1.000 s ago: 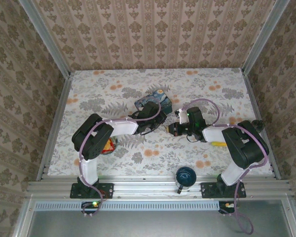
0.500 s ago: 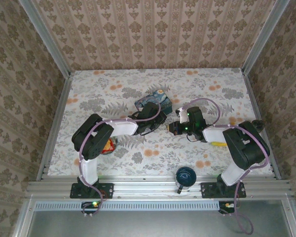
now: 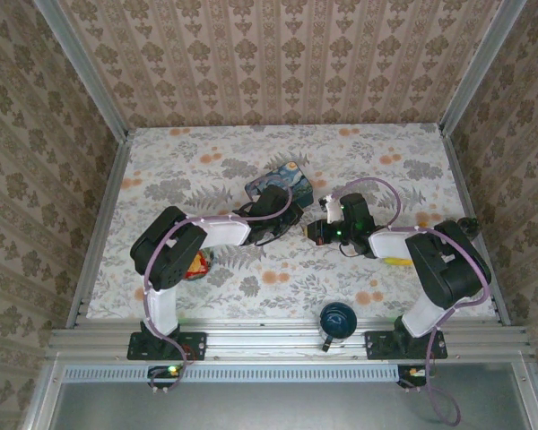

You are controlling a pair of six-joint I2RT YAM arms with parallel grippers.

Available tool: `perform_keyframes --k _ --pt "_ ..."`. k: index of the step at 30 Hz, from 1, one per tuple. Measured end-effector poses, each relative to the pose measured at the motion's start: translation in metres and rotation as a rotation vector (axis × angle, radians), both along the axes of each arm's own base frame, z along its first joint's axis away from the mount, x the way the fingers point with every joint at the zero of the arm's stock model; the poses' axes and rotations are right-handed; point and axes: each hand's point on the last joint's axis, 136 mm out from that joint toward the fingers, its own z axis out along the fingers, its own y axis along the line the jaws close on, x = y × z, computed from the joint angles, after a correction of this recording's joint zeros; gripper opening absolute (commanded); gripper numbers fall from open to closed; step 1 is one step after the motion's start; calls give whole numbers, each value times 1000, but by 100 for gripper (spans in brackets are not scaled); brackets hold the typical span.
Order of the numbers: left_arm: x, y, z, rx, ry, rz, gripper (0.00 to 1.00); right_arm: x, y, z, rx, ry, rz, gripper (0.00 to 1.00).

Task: Unlock the padlock with the key

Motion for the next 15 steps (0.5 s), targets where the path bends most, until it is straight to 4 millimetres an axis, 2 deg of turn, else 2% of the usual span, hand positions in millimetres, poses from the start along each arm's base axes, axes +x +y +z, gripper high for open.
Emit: perform_keyframes --k 15 --pt "-1 -2 1 -12 1 -11 4 2 -1 4 -10 -24 -1 0"
